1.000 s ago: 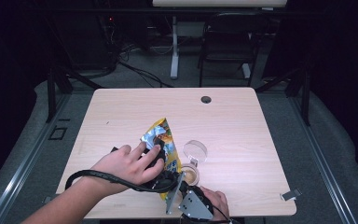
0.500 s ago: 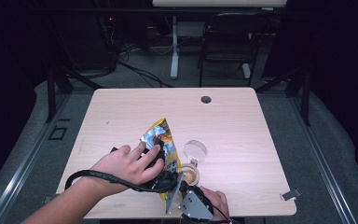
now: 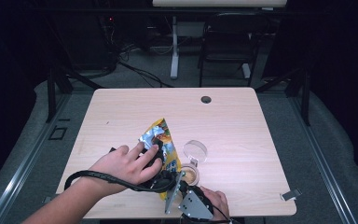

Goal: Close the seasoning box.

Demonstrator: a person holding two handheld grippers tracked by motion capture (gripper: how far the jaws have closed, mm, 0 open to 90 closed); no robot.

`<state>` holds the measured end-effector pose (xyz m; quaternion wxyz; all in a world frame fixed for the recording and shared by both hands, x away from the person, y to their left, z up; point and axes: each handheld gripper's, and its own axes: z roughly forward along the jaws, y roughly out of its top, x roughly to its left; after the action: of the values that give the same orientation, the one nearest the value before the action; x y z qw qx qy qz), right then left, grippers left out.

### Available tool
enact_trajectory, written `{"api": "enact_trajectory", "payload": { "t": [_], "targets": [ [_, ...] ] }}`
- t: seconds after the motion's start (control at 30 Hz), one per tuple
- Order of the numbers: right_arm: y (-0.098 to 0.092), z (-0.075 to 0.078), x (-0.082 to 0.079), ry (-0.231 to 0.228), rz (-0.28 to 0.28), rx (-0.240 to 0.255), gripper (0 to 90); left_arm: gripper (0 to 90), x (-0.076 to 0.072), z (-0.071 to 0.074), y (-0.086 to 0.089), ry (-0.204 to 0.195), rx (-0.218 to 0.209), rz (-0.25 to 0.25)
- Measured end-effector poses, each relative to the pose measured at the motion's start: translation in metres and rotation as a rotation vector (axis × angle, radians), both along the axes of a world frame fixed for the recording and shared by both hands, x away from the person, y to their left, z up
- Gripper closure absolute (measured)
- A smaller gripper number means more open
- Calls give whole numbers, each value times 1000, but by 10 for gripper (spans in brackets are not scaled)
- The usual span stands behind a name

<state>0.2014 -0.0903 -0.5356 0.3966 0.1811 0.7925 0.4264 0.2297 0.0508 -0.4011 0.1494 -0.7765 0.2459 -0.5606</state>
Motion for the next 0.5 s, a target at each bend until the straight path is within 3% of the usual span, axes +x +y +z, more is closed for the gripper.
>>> {"api": "enact_trajectory", "payload": {
  "t": [0.5],
  "targets": [
    [1, 1, 0, 2, 4, -10, 889, 829, 3, -6, 12, 37, -55, 45]
  ]
}}
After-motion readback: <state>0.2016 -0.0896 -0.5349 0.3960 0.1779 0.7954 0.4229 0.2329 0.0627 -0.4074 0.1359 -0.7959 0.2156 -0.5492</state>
